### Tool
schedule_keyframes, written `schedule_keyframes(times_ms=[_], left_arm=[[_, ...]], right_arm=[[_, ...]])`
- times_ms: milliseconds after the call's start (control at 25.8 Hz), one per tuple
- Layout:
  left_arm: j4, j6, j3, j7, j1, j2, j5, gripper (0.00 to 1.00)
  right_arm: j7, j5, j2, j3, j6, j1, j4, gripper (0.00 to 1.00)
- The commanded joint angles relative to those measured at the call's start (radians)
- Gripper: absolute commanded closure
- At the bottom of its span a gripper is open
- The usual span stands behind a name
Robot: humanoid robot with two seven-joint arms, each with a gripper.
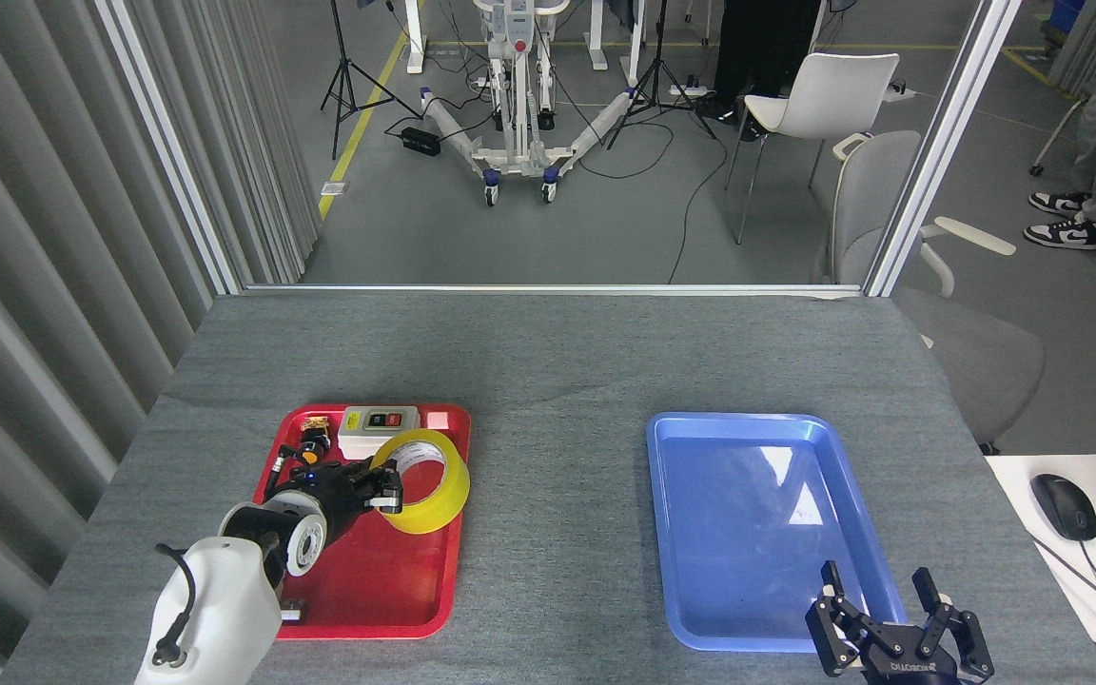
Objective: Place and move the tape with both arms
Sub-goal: 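Lift the tape roll with the left gripper and carry it toward the right gripper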
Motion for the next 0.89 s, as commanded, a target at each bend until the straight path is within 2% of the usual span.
schedule_keyframes(times_ms=[0, 155, 232, 310, 387, 465, 542, 658, 736, 852], left_arm=[[-0.011, -0.216, 0.073, -0.051, 0.033, 0.012, 0.136, 1.00], [-0.019, -0.428, 0.140, -0.152, 0.071, 0.010, 0.404, 1.00], [-0.025, -0.509, 0.165, -0.170, 0.089, 0.010, 0.504, 1.00], [-0.028, -0.583, 0.183, -0.181, 0.108, 0.010, 0.616, 1.00], [-0.033, -0.633, 0.186, -0.187, 0.125, 0.009, 0.725, 1.00], [-0.063, -0.641, 0.185, -0.189, 0.152, 0.002, 0.788, 1.00], [-0.082, -0.640, 0.180, -0.193, 0.174, -0.007, 0.799, 1.00], [-0.137, -0.629, 0.160, -0.193, 0.232, -0.044, 0.825, 1.00], [-0.181, -0.623, 0.137, -0.196, 0.255, -0.057, 0.868, 1.00], [-0.231, -0.624, 0.100, -0.226, 0.290, -0.085, 0.929, 1.00]], right_arm=[[-0.001, -0.001, 0.002, 0.002, -0.012, 0.002, 0.008, 0.00], [0.001, -0.014, -0.004, 0.002, -0.032, -0.005, 0.007, 0.00], [0.007, -0.088, -0.012, 0.001, -0.064, -0.006, 0.007, 0.00], [0.011, -0.215, -0.029, -0.004, -0.101, -0.006, 0.007, 0.00], [0.010, -0.297, -0.047, -0.004, -0.119, -0.006, 0.007, 0.00], [0.001, -0.317, -0.050, -0.002, -0.124, -0.006, 0.007, 0.00], [-0.004, -0.318, -0.050, -0.002, -0.132, -0.005, 0.007, 0.00], [-0.030, -0.326, -0.061, -0.010, -0.222, -0.002, 0.007, 0.00], [-0.030, -0.375, -0.112, -0.014, -0.290, -0.002, 0.010, 0.00], [-0.013, -0.488, -0.179, -0.025, -0.382, -0.003, 0.027, 0.00]])
